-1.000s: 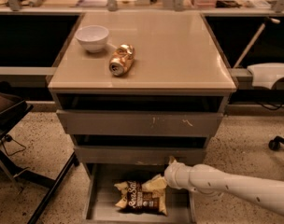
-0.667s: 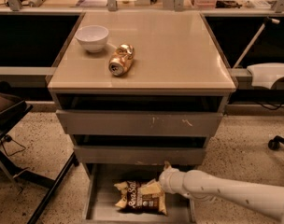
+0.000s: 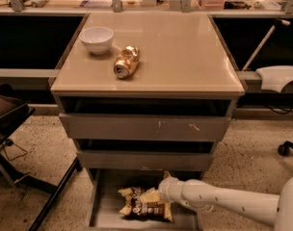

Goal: Pick brown chip bag from bottom drawer and place on counter

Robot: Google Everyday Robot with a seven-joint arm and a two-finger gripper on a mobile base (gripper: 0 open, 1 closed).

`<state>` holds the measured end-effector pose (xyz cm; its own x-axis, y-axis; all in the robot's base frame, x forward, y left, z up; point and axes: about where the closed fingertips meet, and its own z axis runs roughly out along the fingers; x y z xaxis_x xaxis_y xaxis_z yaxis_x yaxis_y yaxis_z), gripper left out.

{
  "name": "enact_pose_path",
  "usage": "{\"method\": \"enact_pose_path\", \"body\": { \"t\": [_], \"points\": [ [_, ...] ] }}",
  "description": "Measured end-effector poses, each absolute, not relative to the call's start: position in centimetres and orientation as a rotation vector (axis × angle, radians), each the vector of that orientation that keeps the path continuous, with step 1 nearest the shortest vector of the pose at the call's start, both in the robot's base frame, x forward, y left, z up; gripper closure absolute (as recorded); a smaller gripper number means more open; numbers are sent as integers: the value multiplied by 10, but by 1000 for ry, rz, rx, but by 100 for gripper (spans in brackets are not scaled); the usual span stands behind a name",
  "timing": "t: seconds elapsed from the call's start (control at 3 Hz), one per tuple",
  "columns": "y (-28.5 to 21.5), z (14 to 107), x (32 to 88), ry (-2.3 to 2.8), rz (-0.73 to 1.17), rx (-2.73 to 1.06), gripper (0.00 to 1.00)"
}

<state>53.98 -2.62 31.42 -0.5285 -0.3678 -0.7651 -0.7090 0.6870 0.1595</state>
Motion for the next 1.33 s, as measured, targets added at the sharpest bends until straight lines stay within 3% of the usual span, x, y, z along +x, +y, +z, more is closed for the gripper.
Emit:
{"method": "enact_pose_path", "body": {
  "t": [0.67, 1.33],
  "points": [
    [-23, 299, 538, 2186, 613, -811, 0],
    [-30, 155, 524, 2377, 670, -641, 0]
  ]
}}
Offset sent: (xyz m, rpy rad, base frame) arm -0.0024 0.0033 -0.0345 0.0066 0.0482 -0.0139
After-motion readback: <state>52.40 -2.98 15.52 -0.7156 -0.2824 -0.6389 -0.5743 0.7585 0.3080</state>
